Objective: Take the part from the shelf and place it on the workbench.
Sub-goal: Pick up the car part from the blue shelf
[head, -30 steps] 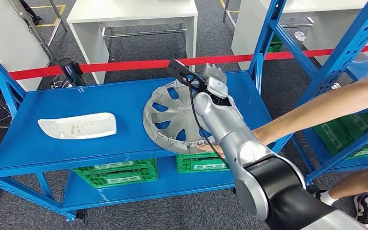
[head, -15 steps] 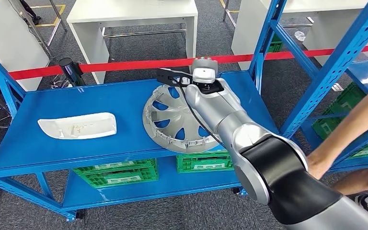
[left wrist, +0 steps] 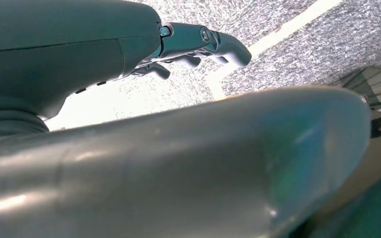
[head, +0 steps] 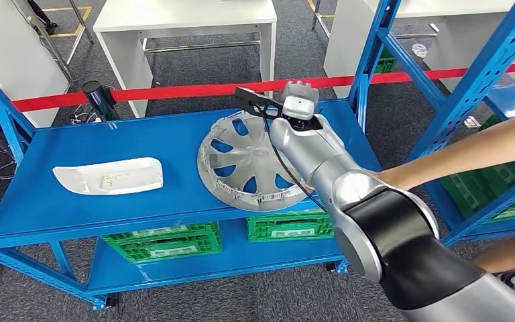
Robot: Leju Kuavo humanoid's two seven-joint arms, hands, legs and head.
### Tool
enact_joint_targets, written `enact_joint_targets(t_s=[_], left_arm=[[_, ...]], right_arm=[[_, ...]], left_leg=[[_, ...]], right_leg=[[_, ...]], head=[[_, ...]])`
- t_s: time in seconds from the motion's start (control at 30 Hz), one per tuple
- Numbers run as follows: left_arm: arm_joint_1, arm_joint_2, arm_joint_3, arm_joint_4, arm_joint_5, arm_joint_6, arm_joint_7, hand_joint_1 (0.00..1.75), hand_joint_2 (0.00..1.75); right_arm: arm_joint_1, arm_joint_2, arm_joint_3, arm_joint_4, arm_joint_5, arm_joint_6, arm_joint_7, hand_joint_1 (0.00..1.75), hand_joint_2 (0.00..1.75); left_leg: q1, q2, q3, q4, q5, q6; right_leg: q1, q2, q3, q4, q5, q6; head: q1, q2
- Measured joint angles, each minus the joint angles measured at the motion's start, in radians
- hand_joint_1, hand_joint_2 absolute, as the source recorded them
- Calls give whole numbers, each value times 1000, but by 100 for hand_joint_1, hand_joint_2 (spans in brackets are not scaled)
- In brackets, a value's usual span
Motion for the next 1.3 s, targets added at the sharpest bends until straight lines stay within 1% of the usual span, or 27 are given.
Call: enact_joint_targets(t_s=[0.17, 0.3, 0.4, 0.6, 0.77, 1.0, 1.3], left_arm=[[-7, -8, -1, 0, -9, 0, -4, 0, 0], [-9, -16, -1, 0, -7, 0, -4, 0, 0], [-9, -19, -1, 0, -1, 0, -4, 0, 0], [-6, -21, 0, 0, 16, 0, -6, 0, 0], [-2, -21, 0, 0, 21, 0, -10, 0, 0], [-2, -21, 0, 0, 17, 0, -5, 0, 0], [-2, -21, 0, 0, 13, 0, -4, 0, 0]], right_arm=[[8, -18, -8, 27, 16, -13, 22, 0, 175], [14, -14, -8, 38, 48, -18, 7, 0, 175], [21, 5, -3, 40, 69, -37, -20, 0, 175], [51, 70, 29, 22, 110, -107, -81, 0, 175], [98, 107, 69, -48, 143, -117, -101, 0, 175], [144, 118, 111, -128, 155, -115, -101, 0, 175], [148, 117, 118, -142, 147, -105, -84, 0, 175]], left_leg=[[0, 0, 0, 0, 0, 0], [0, 0, 0, 0, 0, 0], [0, 1, 0, 0, 0, 0], [1, 0, 0, -1, 0, 0], [1, 0, -1, -1, 0, 0], [1, 0, -1, -1, 0, 0], [1, 0, -1, -1, 0, 0]], right_leg=[[0, 0, 0, 0, 0, 0], [0, 0, 0, 0, 0, 0], [0, 1, -1, 1, 0, 0], [1, 1, -1, 1, 0, 0], [1, 1, -1, 1, 0, -1], [1, 1, -1, 1, 0, -1], [1, 1, -1, 1, 0, -1]], head=[[0, 0], [0, 0], [0, 0], [0, 0], [0, 0], [0, 0], [0, 0]])
